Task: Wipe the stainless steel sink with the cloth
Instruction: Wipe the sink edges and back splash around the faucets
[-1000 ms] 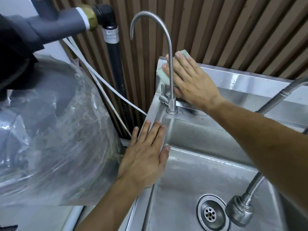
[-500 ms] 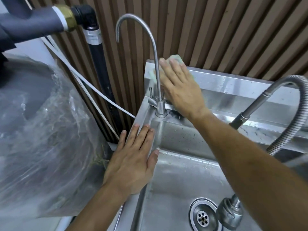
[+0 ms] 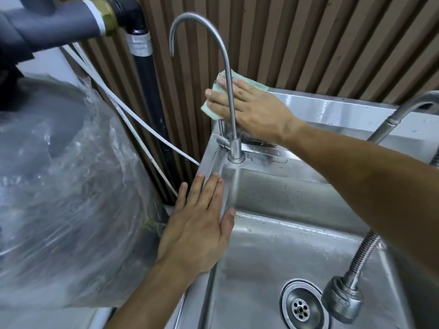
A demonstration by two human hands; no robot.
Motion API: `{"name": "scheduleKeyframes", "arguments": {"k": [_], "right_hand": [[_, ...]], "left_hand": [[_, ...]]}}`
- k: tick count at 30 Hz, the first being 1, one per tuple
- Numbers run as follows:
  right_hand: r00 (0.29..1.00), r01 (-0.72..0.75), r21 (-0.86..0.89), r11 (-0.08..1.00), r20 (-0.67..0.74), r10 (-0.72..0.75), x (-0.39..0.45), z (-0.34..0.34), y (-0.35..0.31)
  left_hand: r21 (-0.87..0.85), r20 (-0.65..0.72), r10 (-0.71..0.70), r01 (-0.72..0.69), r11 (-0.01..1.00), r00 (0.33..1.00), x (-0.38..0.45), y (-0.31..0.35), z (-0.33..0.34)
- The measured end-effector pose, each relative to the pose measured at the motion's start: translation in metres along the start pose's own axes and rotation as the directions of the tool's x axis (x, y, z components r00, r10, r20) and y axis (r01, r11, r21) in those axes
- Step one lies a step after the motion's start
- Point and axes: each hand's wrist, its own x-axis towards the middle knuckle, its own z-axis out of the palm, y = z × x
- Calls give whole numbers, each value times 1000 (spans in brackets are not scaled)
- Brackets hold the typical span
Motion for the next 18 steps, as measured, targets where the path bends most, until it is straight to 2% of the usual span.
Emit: {"name": "scheduleKeyframes", "arguments": {"k": [3, 8, 13, 18], "right_hand": [[997, 72, -38, 997, 32, -71, -10, -4, 7], [995, 18, 24, 1000, 99, -20, -23, -16, 6], [992, 27, -96, 995, 124, -15, -24, -17, 1], [987, 22, -69, 997, 160, -10, -41, -16, -3]], "left_hand": [[-5, 3, 2, -2, 1000, 1000, 1, 0, 0], [-17, 0, 17, -17, 1000, 1000, -1, -4, 1], [-36, -11, 17, -17, 999, 1000, 0, -3, -1], [-23, -6, 23, -23, 999, 1000, 0, -5, -1]]}}
